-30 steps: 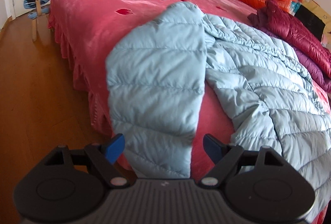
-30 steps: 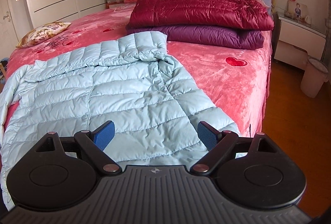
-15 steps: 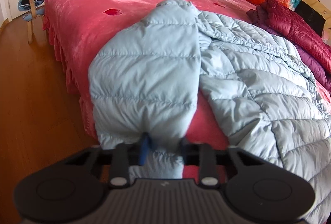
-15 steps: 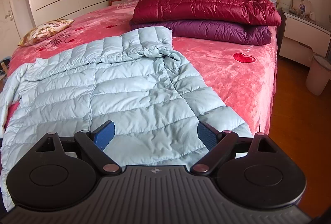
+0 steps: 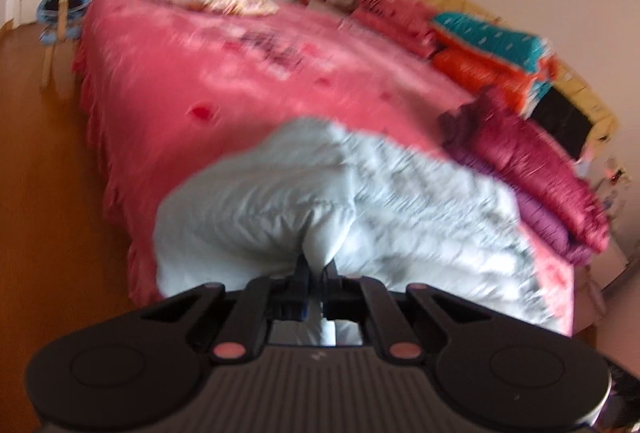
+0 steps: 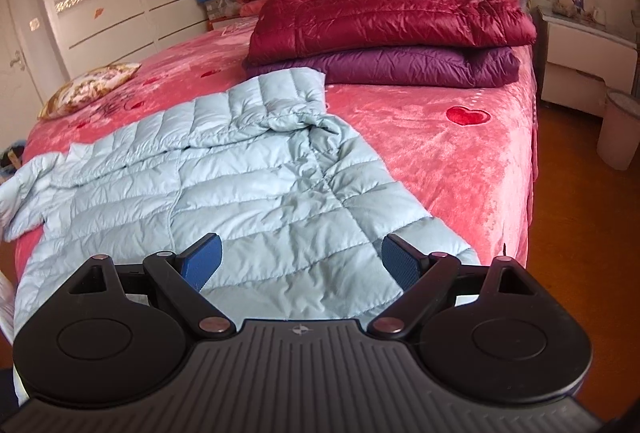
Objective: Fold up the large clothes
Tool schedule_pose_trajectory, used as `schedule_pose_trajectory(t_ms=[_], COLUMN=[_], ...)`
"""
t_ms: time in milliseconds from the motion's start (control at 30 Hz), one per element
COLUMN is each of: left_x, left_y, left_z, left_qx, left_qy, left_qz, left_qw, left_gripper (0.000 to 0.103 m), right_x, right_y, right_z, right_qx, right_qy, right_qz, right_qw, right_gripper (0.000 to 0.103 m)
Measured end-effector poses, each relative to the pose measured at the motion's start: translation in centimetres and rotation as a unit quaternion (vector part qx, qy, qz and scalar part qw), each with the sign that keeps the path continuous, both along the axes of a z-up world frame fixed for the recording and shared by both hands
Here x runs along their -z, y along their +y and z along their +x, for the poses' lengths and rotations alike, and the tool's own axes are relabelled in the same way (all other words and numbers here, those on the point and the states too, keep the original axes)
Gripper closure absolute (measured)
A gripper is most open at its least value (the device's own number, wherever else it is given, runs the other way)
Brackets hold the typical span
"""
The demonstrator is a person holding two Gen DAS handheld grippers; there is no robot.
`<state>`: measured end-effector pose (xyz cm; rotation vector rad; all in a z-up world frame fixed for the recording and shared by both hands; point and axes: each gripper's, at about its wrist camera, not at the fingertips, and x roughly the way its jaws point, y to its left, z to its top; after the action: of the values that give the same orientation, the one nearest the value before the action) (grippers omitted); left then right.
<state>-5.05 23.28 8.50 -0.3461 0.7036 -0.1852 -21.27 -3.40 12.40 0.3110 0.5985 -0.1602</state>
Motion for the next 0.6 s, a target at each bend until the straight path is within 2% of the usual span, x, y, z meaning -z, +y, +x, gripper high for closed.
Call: schedule_pose_trajectory(t_ms=[133,300,467,600], left_x=[-3.0,-5.5,-6.4,-6.2], left_y=[-1.3,-4.0,-7.2,-10.6], left_z=[0.3,2.0,4.0,6.4], left_qx=[0.033,0.078,0.107,0.123], left_qy=[-0.024,-0.031,-0.033,-0.023], left_qz=[-0.031,-0.062,-0.091,-0.097], left_qw=[0.9987,0.9945,0.9896,0.9875], left_gripper=[0.101,0.101,0.101,0.101], right_x=[0.2,0.3,0.4,0.5], right_y=[-1.4,-2.4,-3.1,-3.5], right_z=[0.1,0.3,0.6,1.3], right_qx=[0.015,0.025,0.021,0.018], right_qy=[-0.007,-0.019,-0.032,-0.036], right_qz=[0.028,0.044,0.051,0.054], right_qw=[0.999,0.999,0.998,0.998], right_gripper=[0.0,0.0,0.0,0.0])
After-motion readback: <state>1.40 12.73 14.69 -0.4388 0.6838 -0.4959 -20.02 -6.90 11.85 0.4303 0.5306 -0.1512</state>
